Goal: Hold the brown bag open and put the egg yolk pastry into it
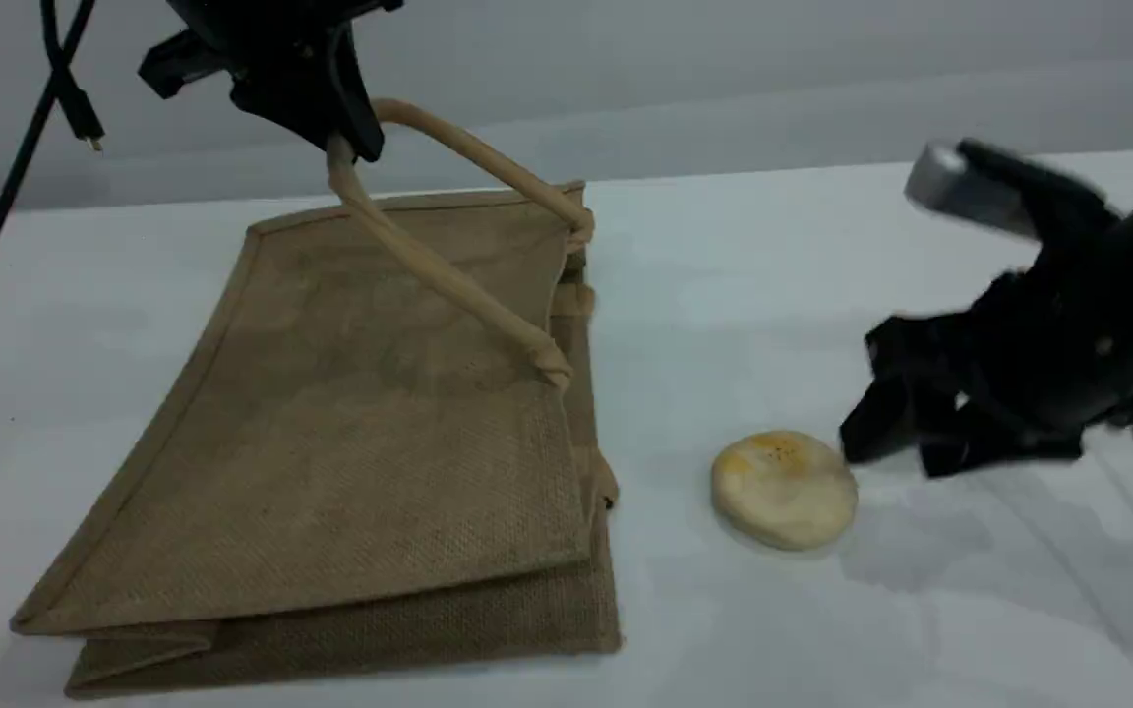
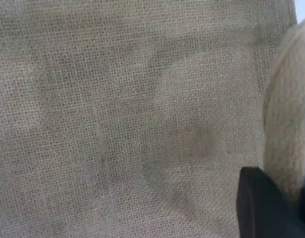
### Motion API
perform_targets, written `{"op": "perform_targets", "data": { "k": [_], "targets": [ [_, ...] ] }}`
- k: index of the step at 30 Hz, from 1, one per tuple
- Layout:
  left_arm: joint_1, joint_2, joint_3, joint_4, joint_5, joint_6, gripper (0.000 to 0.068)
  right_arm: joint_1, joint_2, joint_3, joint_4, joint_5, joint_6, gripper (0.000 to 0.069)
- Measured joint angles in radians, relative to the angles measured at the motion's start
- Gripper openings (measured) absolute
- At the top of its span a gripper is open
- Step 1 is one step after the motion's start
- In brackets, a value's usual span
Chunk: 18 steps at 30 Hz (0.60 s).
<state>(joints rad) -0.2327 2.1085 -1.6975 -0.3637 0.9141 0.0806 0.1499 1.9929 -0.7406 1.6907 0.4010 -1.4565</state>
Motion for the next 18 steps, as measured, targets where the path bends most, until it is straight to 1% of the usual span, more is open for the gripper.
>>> {"op": "perform_targets", "data": {
  "k": [2, 5, 9, 12, 18],
  "targets": [
    [0.0, 0.0, 0.0, -0.001, 0.002, 0.0, 0.0079, 0.0, 0.029, -0.01, 0.049, 0.047, -0.066, 0.0386],
    [0.0, 0.0, 0.0, -0.002, 0.023, 0.0, 0.0079, 0.0, 0.06, -0.037, 0.053, 0.082, -0.115, 0.0386],
    [0.0, 0.0, 0.0, -0.002, 0.029, 0.001, 0.0079, 0.001, 0.092, -0.055, 0.055, 0.07, -0.115, 0.0386],
    [0.0, 0.0, 0.0, -0.003, 0.03, 0.001, 0.0079, 0.011, 0.11, -0.064, 0.053, 0.12, -0.115, 0.0386],
    [0.0, 0.0, -0.001, -0.008, 0.036, 0.017, 0.0079, 0.03, 0.157, -0.098, 0.055, 0.137, -0.114, 0.0384]
  ]
}}
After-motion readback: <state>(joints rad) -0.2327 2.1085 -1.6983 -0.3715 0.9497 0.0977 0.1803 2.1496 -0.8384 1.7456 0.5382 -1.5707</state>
